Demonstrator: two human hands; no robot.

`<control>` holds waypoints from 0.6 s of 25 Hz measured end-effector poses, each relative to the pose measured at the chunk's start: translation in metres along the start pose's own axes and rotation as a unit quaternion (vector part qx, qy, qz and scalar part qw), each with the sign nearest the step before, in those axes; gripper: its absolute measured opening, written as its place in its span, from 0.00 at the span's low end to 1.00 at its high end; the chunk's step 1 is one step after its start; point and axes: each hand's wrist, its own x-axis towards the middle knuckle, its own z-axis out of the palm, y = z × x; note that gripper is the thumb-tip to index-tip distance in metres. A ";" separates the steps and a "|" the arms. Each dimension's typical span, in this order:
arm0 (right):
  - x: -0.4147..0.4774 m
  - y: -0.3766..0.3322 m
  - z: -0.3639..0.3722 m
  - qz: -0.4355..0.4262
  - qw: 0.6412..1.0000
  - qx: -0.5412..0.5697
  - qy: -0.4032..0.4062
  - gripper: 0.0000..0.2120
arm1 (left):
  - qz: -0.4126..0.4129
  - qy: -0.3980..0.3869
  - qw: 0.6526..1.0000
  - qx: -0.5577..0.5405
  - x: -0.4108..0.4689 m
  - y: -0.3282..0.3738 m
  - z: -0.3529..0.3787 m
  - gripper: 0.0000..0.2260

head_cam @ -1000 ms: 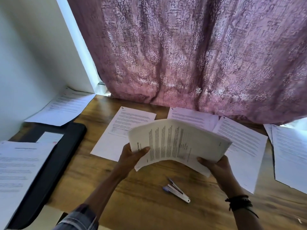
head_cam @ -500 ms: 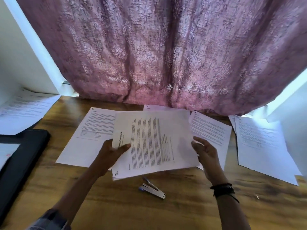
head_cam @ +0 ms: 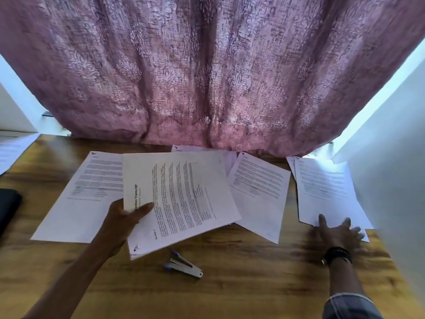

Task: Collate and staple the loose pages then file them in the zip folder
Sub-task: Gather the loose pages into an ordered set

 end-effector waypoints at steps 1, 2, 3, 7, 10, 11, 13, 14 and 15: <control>0.002 0.005 0.003 -0.005 1.000 -0.015 -0.016 0.44 | -0.001 -0.005 1.000 -0.006 -0.001 0.002 0.001 0.11; 0.004 0.010 0.008 -0.014 0.999 -0.024 -0.020 0.42 | -0.001 -0.009 1.000 -0.009 -0.001 0.003 0.002 0.11; 0.003 0.012 0.013 -0.019 1.000 -0.024 -0.008 0.42 | -0.003 -0.011 1.000 -0.009 -0.002 0.004 0.003 0.11; -0.009 0.005 0.009 -0.032 0.998 0.046 0.036 0.31 | -0.009 -0.008 1.000 0.000 -0.004 0.006 0.008 0.12; -0.010 0.004 0.006 -0.070 0.987 0.116 0.083 0.17 | -0.011 -0.004 1.000 -0.007 -0.006 0.008 0.006 0.11; -0.012 0.003 0.005 -0.081 0.982 0.141 0.095 0.15 | -0.012 -0.002 1.000 -0.012 -0.007 0.009 0.005 0.12; -0.020 0.003 0.006 -0.082 0.968 0.215 0.098 0.10 | -0.009 -0.001 1.000 -0.026 -0.008 0.012 0.003 0.14; -0.026 0.001 0.006 -0.084 0.959 0.255 0.095 0.10 | -0.010 0.000 0.999 -0.035 -0.009 0.012 0.001 0.15; -0.034 -0.001 0.004 -0.090 0.950 0.284 0.090 0.10 | -0.013 0.000 0.999 -0.047 -0.009 0.013 0.000 0.16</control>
